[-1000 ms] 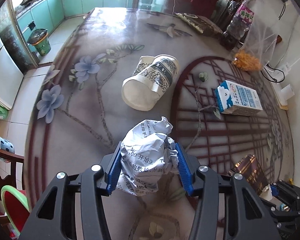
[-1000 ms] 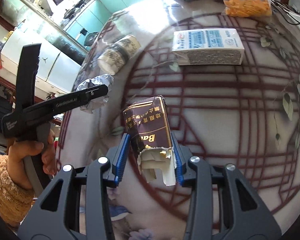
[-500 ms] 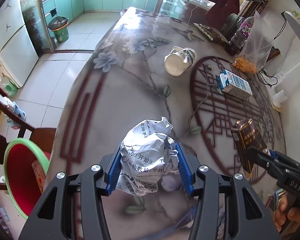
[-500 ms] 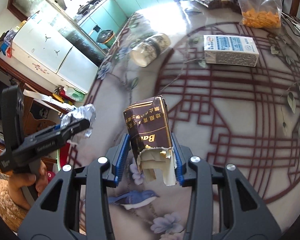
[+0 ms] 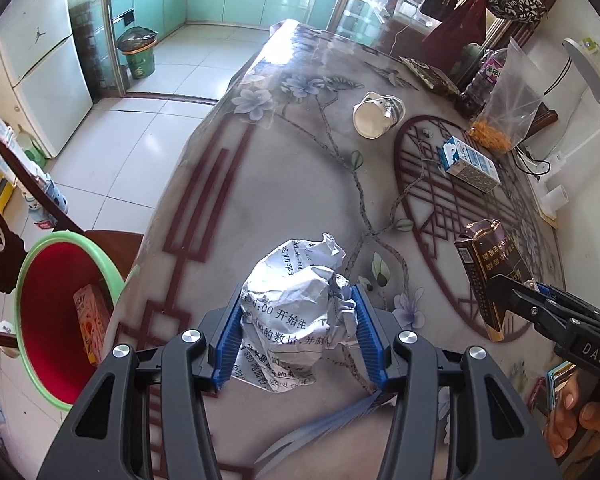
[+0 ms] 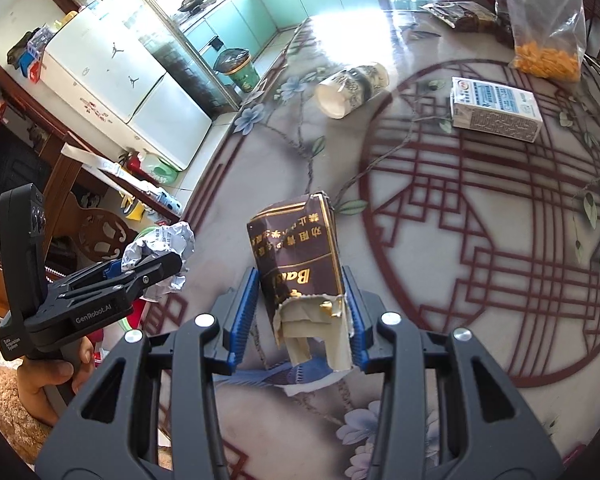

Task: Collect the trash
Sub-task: 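Carry the crumpled foil paper and brown pack over the red bucket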

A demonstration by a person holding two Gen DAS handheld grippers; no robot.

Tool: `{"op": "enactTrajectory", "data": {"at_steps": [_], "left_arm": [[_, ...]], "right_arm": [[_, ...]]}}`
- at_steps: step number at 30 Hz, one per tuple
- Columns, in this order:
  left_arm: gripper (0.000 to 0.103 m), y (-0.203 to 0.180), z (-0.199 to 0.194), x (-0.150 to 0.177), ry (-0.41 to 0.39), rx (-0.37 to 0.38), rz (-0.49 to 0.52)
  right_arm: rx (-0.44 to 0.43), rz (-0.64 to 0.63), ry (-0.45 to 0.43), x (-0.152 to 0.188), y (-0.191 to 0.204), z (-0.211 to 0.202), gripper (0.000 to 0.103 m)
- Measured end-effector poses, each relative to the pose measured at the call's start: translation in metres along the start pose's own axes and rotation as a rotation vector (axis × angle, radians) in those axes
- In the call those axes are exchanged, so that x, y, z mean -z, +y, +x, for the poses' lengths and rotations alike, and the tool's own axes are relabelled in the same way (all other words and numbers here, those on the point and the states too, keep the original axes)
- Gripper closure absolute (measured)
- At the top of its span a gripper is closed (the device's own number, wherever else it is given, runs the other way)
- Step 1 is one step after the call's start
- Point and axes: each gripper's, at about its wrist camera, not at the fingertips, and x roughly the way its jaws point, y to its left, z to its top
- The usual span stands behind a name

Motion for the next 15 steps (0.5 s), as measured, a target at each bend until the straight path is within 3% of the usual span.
{"op": "enactTrajectory", "data": {"at_steps": [15], "left_arm": [[0.055, 0.0018, -0.0054, 0.0082, -0.002, 0.016, 0.014]], "right_arm": [[0.014, 0.008, -0.011, 0.0076, 0.0055, -0.005, 0.063]]}}
